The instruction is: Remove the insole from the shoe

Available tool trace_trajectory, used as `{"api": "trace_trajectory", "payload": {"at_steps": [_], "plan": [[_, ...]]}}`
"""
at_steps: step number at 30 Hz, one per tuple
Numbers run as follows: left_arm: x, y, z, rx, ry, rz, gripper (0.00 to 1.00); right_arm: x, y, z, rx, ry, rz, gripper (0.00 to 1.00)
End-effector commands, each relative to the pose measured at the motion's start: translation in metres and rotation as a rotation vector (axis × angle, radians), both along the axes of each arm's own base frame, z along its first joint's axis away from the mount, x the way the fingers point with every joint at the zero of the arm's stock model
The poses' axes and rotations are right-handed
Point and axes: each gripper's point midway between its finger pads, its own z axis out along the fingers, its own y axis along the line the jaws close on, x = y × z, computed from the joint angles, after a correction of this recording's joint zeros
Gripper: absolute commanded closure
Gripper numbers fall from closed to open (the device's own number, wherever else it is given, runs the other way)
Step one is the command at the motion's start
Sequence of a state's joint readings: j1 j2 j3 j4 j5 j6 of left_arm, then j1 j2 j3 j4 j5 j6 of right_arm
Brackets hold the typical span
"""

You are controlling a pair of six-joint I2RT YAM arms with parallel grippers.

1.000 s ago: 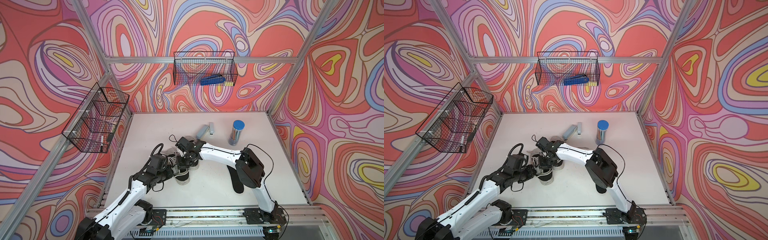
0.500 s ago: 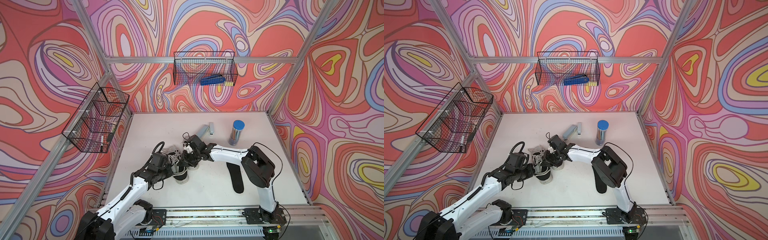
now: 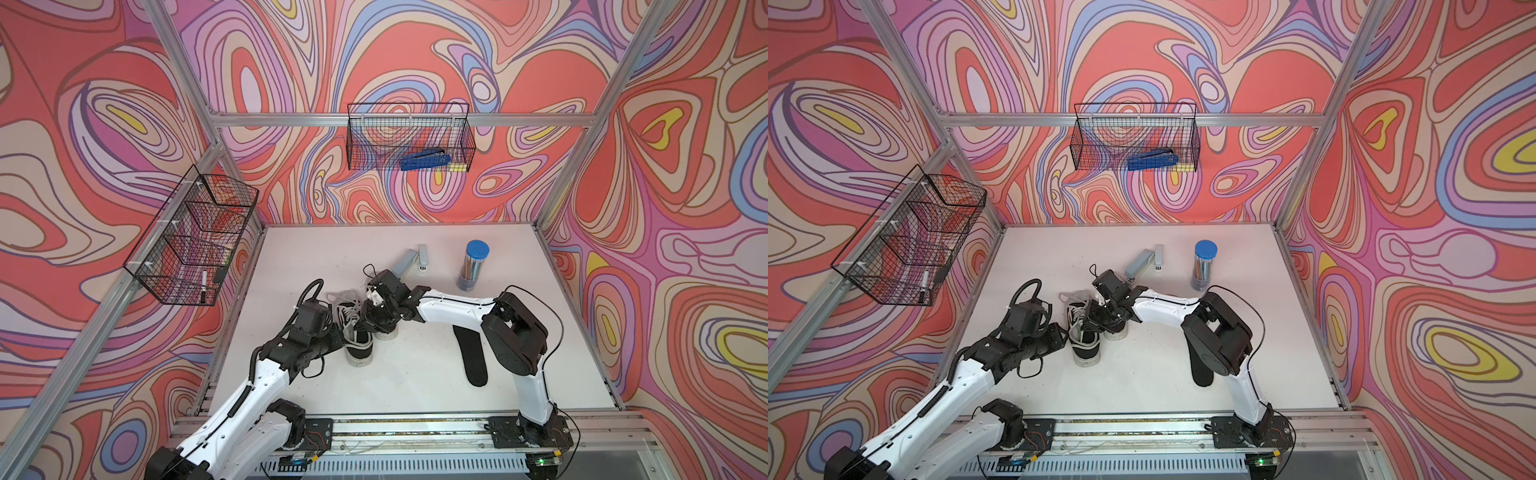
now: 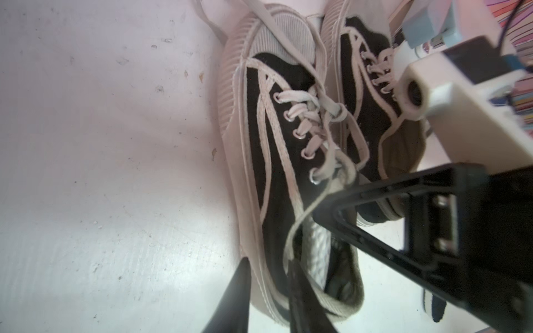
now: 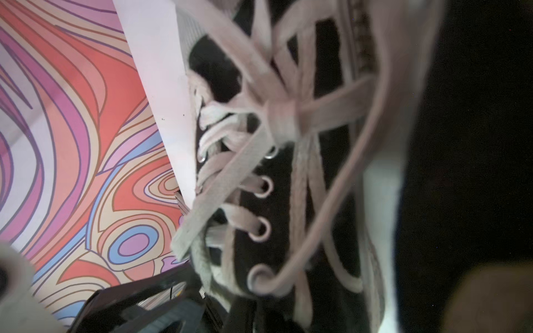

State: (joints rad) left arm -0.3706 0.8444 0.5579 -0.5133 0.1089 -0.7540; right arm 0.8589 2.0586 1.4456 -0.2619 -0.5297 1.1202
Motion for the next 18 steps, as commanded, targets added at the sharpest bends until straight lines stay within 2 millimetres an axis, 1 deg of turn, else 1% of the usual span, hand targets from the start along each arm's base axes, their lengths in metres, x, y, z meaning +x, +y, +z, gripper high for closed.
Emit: {"api": "trace_trajectory", "payload": {"at_steps": [1,3,4,8,11,14,18], "plan": [[-0.001,0.0,0.019,-0.03,-0.031,0.002,0.66,0.014,0.001,-0.003,-0.021,-0.042,-0.026,1.0],[-0.001,-0.004,0.025,-0.053,-0.05,-0.014,0.65,0.014,0.002,-0.004,-0.023,-0.04,-0.025,1.0],[-0.001,-0.008,0.027,-0.073,-0.058,-0.027,0.66,0.014,0.002,-0.004,-0.022,-0.039,-0.024,1.0],[0.002,-0.028,0.035,-0.168,-0.091,-0.098,0.8,0.012,0.005,-0.004,-0.019,-0.038,-0.02,1.0],[0.008,-0.039,0.039,-0.21,-0.111,-0.138,0.86,0.012,0.006,-0.003,-0.015,-0.041,-0.02,1.0],[0.013,-0.043,0.038,-0.207,-0.113,-0.157,0.87,0.011,0.007,-0.002,-0.012,-0.038,-0.019,1.0],[0.014,-0.045,0.021,-0.181,-0.053,-0.176,0.82,0.01,0.007,0.0,-0.007,-0.041,-0.021,1.0]]}}
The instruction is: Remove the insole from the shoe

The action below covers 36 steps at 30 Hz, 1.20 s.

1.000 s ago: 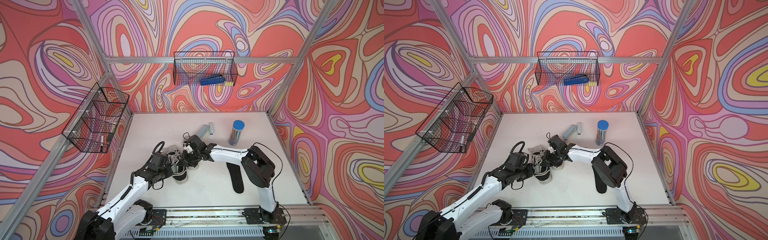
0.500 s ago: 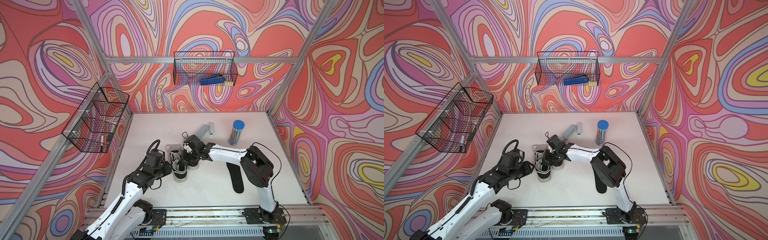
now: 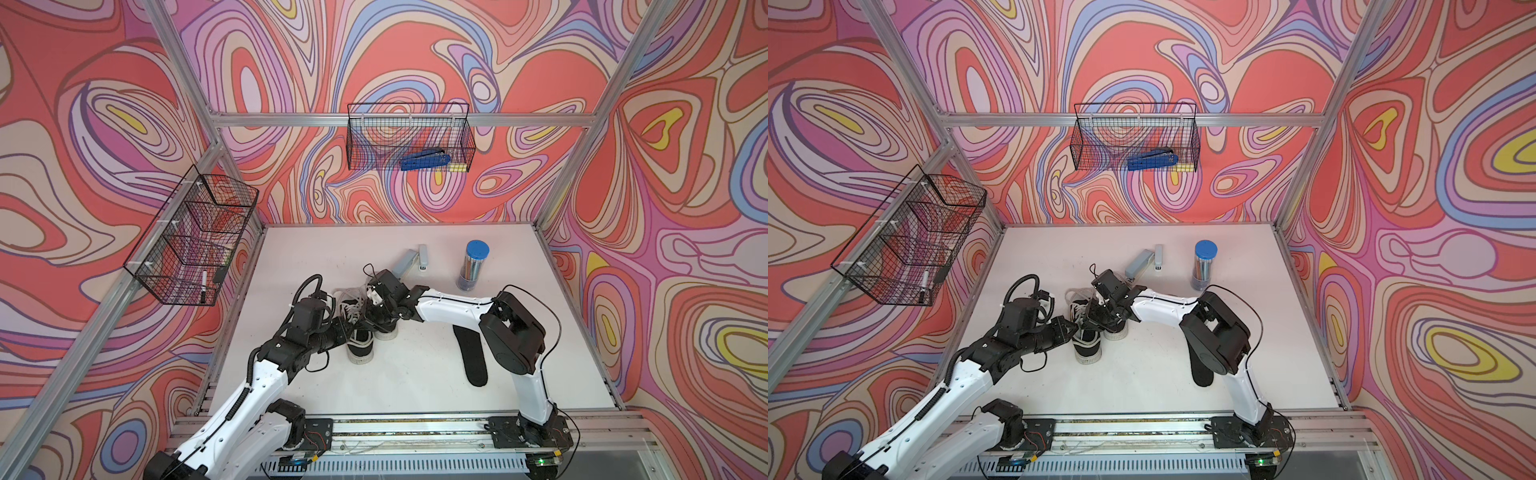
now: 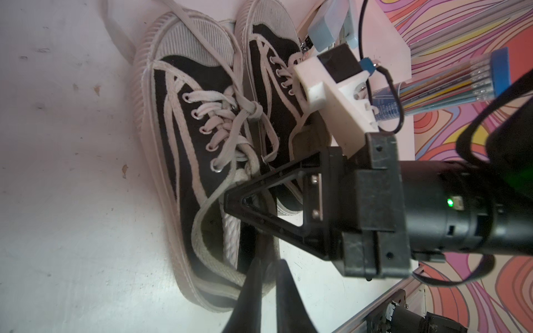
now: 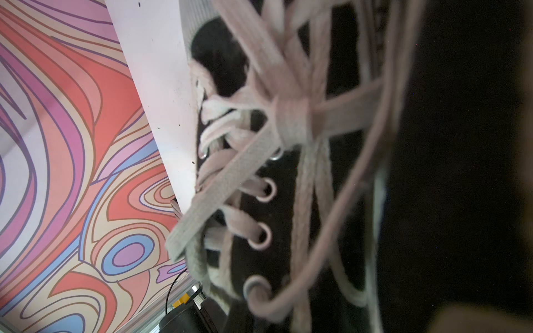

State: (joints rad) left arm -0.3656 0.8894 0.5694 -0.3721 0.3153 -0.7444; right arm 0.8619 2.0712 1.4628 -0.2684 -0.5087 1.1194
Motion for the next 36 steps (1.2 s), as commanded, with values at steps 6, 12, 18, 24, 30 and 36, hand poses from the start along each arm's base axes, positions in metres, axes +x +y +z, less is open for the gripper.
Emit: {"api": "trace_trajectory", "payload": {"at_steps": [6,12,18,24,30,36], "plan": [[0.003,0.001,-0.018,0.049,0.039,-0.027,0.75,0.008,0.006,0.006,0.011,-0.032,-0.015,1.0],[0.002,0.0,-0.034,0.073,0.08,-0.047,0.76,0.009,0.011,0.013,0.024,-0.038,-0.017,1.0],[-0.001,0.007,-0.052,0.128,0.129,-0.042,0.75,0.011,0.015,0.023,0.045,-0.047,-0.02,1.0],[0.0,0.009,-0.062,0.155,0.155,-0.038,0.7,0.005,0.024,0.023,0.054,-0.046,-0.003,1.0],[-0.002,0.01,-0.075,0.17,0.205,-0.037,0.77,-0.001,0.032,0.02,0.053,-0.045,0.012,1.0],[0.002,0.009,-0.066,0.148,0.182,-0.019,0.97,0.003,0.027,0.021,0.004,-0.097,0.024,0.79]]}}
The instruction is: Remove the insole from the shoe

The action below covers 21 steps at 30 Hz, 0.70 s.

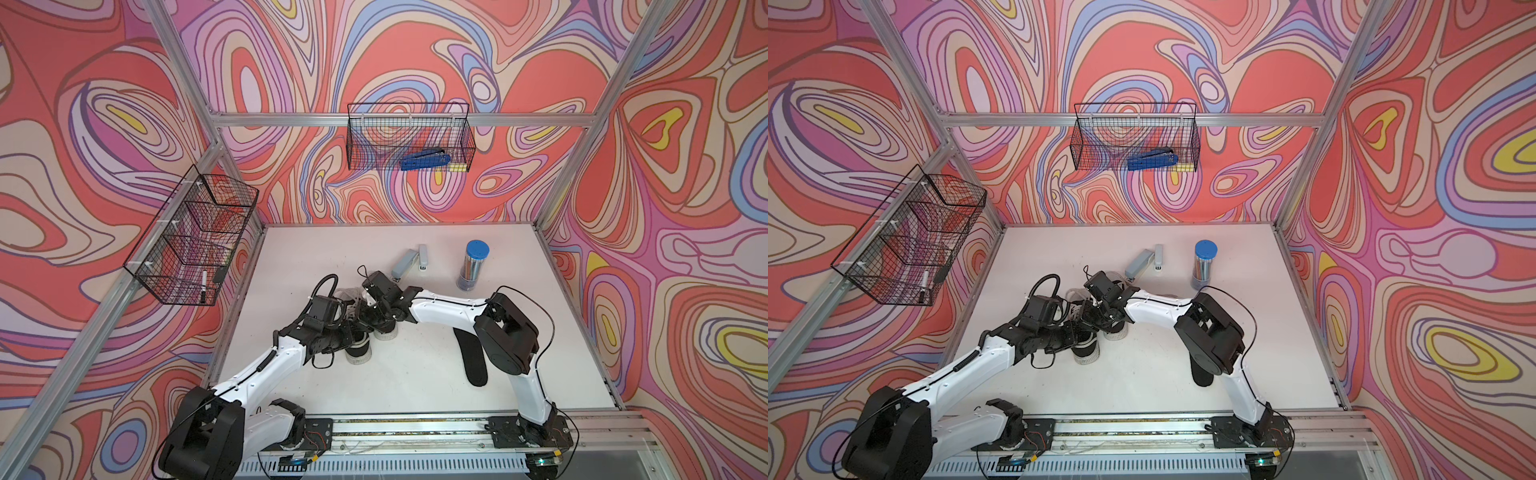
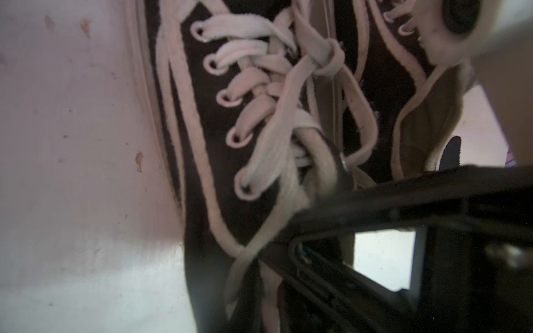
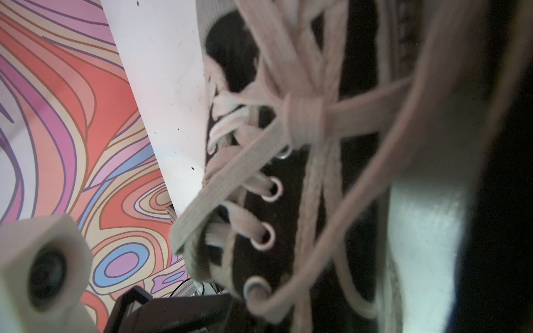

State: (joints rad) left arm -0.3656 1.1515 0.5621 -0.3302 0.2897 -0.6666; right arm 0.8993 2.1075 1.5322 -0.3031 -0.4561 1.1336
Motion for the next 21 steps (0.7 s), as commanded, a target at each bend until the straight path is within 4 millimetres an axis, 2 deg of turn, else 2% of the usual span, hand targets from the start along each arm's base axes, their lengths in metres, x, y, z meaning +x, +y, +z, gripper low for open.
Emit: {"api": "trace_trajectory", "payload": {"at_steps": [1,2,5,9,13,14,16,18,21], "plan": [[-0.002,0.006,0.002,0.009,0.006,0.03,1.0,0.007,0.009,0.026,0.018,-0.1,0.034,0.71],[-0.001,0.006,0.005,0.001,-0.001,0.04,1.0,0.01,0.006,0.034,0.008,-0.138,0.038,0.62],[0.001,0.008,0.012,-0.021,-0.017,0.089,1.0,0.013,-0.01,0.052,-0.033,-0.258,0.059,0.49],[0.003,0.006,0.022,-0.089,-0.03,0.159,1.0,0.008,-0.041,0.064,-0.151,-0.469,0.091,0.41],[0.009,0.001,0.031,-0.166,-0.035,0.218,1.0,-0.015,-0.066,0.063,-0.273,-0.796,0.1,0.4],[0.01,0.0,0.033,-0.181,-0.033,0.229,1.0,-0.025,-0.067,0.062,-0.267,-0.882,0.125,0.39],[0.009,0.0,0.033,-0.201,-0.014,0.25,1.0,-0.045,-0.066,0.06,-0.263,-1.047,0.175,0.25],[0.014,-0.004,0.038,-0.236,-0.031,0.26,1.0,-0.058,-0.059,0.05,-0.273,-1.102,0.249,0.24],[0.015,-0.005,0.04,-0.254,-0.025,0.271,1.0,-0.065,-0.043,0.029,-0.307,-1.108,0.331,0.23]]}}
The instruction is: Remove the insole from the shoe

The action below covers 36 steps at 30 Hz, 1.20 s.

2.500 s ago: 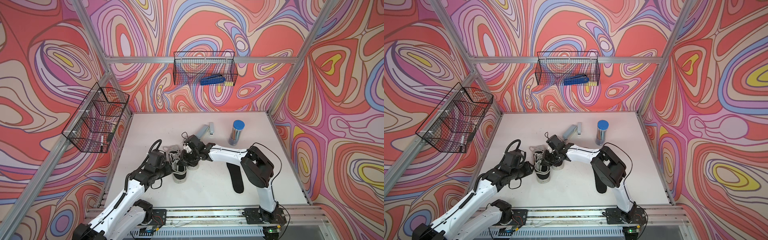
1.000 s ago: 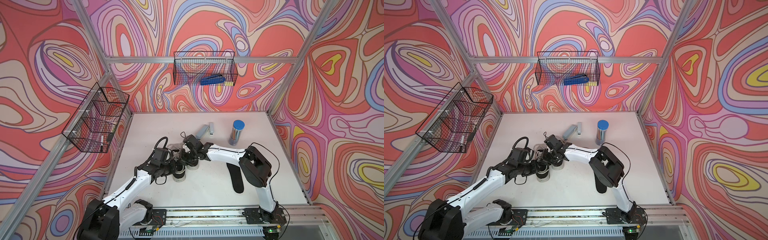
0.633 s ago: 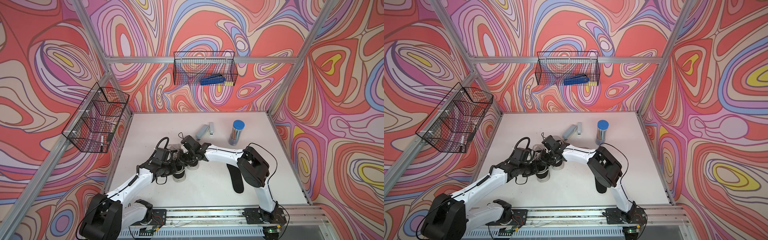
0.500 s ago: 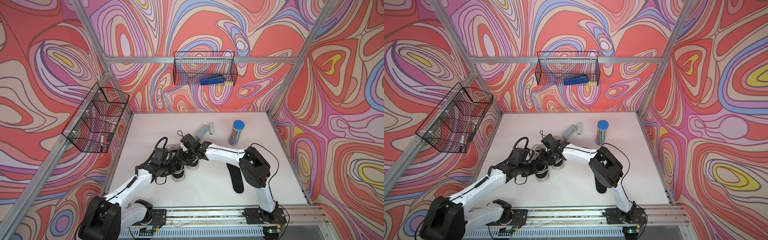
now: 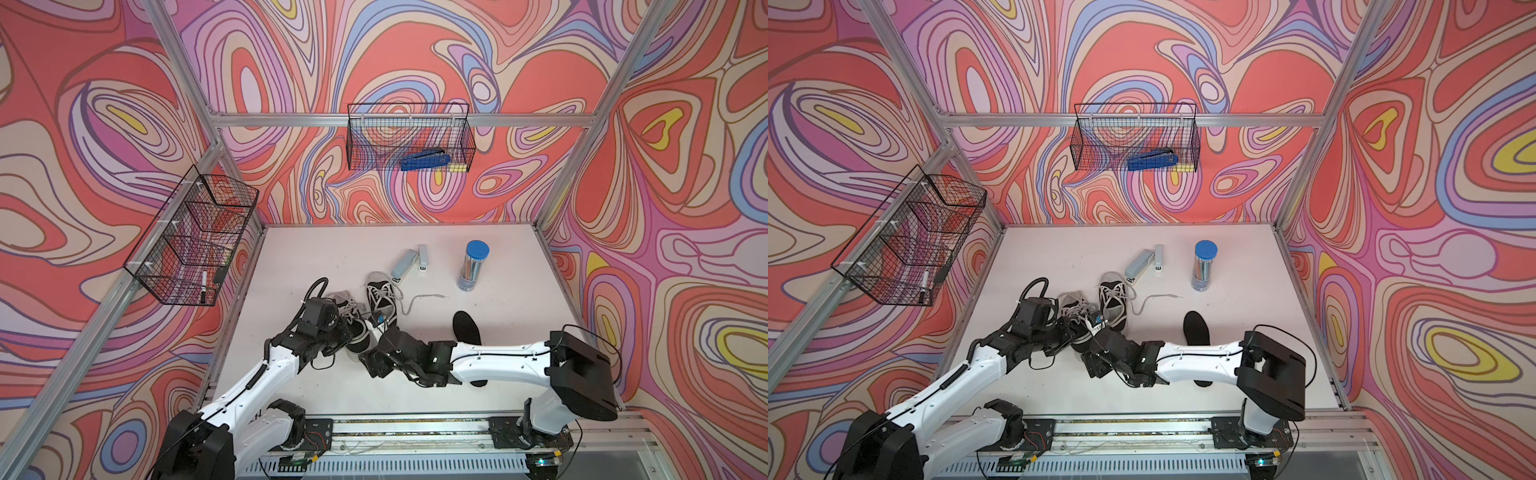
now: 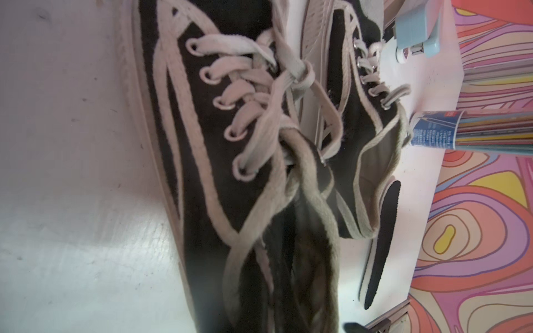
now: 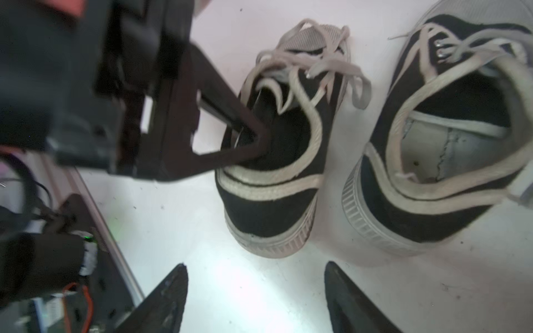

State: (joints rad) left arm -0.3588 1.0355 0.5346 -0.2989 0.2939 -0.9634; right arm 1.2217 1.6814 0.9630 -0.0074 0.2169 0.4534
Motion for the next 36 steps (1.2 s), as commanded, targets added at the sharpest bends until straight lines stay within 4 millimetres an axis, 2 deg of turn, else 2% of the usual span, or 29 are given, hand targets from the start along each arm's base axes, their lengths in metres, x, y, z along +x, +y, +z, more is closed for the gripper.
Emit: {"api": "trace_trajectory", "payload": {"at_steps": [1,2,3,8,12,14,16,19,21,24,30,33,35,36], "plan": [[0.012,-0.005,0.017,-0.073,-0.05,0.039,1.0,0.02,0.017,0.006,-0.014,-0.185,0.013,0.22],[0.011,-0.005,0.018,-0.073,-0.046,0.04,1.0,0.02,0.021,0.007,-0.005,-0.196,0.017,0.21],[0.01,-0.005,0.019,-0.074,-0.043,0.041,1.0,0.023,0.025,-0.006,-0.025,-0.195,0.011,0.2],[0.006,-0.006,0.022,-0.089,-0.018,0.044,1.0,0.035,0.028,-0.028,-0.051,-0.212,-0.048,0.11],[0.005,-0.009,0.027,-0.115,-0.009,0.044,1.0,0.04,0.038,-0.028,-0.011,-0.236,-0.056,0.1],[0.004,-0.009,0.03,-0.124,-0.001,0.046,1.0,0.041,0.041,-0.031,-0.003,-0.242,-0.053,0.15],[0.005,-0.009,0.034,-0.137,-0.002,0.055,1.0,0.041,0.041,-0.033,0.007,-0.25,-0.056,0.24],[0.01,-0.006,0.045,-0.212,0.001,0.104,1.0,0.04,0.031,-0.042,0.022,-0.254,-0.073,0.45],[0.022,-0.009,0.064,-0.352,-0.034,0.153,1.0,0.037,0.022,-0.051,0.017,-0.246,-0.08,0.6],[0.036,-0.002,0.082,-0.42,-0.031,0.219,1.0,0.034,0.012,-0.058,0.029,-0.249,-0.085,0.74],[0.054,0.014,0.09,-0.557,0.016,0.412,1.0,0.032,0.01,-0.074,0.037,-0.259,-0.073,0.8],[0.06,0.013,0.095,-0.636,0.025,0.458,1.0,0.031,0.009,-0.082,0.041,-0.251,-0.078,0.8],[0.058,0.012,0.093,-0.619,0.045,0.452,1.0,0.031,0.013,-0.08,0.054,-0.246,-0.072,0.75],[0.056,0.013,0.09,-0.603,0.051,0.448,1.0,0.031,0.014,-0.077,0.062,-0.243,-0.071,0.69]]}}
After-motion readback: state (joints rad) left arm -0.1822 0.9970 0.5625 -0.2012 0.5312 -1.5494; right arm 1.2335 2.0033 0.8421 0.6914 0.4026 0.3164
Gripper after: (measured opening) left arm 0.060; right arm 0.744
